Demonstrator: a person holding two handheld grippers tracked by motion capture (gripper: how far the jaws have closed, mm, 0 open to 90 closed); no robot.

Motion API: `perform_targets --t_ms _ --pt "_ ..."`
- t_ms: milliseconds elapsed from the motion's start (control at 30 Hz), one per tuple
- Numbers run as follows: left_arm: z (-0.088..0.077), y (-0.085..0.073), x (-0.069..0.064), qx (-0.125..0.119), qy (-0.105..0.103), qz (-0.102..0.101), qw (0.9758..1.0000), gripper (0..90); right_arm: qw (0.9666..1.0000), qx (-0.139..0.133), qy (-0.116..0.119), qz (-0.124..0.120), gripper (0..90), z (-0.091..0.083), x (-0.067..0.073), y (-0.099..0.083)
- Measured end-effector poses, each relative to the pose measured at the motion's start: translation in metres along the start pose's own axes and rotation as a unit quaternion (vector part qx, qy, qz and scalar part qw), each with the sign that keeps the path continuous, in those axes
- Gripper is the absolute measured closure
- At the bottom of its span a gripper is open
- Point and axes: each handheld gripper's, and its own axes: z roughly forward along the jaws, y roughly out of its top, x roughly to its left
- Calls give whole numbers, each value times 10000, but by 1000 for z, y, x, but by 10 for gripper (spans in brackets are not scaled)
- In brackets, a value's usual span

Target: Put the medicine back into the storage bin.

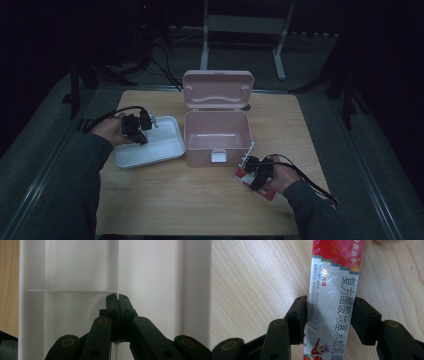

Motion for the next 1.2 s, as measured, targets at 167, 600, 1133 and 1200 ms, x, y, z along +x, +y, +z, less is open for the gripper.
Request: perform_targets --t_ms 167,600,1133,1200 --pt "3 0 0 -4 -18 -2 10000 888 9999 22 -97 -41 505 -2 -2 -2" --pt "14 -3 -3 0 -68 -29 10000 888 9997 -16 -133 -206 510 -13 -4 -11" --pt "35 -3 -6 126 -223 -21 9997 888 9992 -56 -216 -328 513 -40 -10 -22" --pt "37 -3 -7 120 -247 -15 9996 888 9992 -96 -259 -306 513 -47 -13 -25"
